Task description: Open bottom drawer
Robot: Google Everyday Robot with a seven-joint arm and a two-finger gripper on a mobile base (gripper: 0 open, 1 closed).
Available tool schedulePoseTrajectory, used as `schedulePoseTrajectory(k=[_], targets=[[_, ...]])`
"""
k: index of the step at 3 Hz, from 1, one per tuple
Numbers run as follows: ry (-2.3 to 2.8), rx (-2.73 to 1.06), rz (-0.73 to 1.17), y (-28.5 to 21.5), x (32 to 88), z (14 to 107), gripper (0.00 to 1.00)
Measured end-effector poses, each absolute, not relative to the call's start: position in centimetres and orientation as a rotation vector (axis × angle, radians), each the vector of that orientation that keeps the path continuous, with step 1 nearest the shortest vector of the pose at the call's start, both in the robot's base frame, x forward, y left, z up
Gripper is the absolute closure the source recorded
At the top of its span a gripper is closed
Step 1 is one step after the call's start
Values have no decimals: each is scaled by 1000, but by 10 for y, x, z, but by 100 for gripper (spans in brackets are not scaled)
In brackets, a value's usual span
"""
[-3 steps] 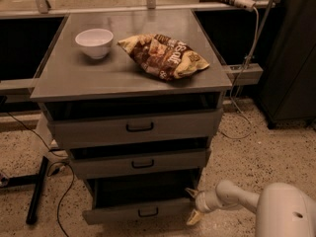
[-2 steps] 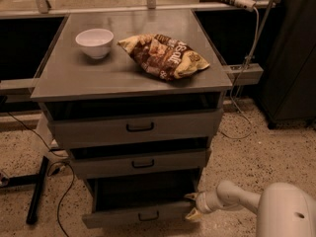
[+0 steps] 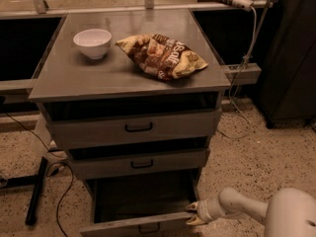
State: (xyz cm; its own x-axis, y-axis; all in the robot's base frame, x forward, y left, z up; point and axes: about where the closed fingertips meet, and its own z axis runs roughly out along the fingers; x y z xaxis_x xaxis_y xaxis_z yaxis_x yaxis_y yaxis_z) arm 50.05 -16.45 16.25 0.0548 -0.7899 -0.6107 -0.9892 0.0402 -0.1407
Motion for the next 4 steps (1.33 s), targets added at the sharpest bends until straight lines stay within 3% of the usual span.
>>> schedulePoseTrajectory(k=[1,2,4], targets=[[1791,-1770,479,-169,477,162,100],[1791,-1770,479,-169,478,166,82],[1791,-1770,499,-169,474,162,35]])
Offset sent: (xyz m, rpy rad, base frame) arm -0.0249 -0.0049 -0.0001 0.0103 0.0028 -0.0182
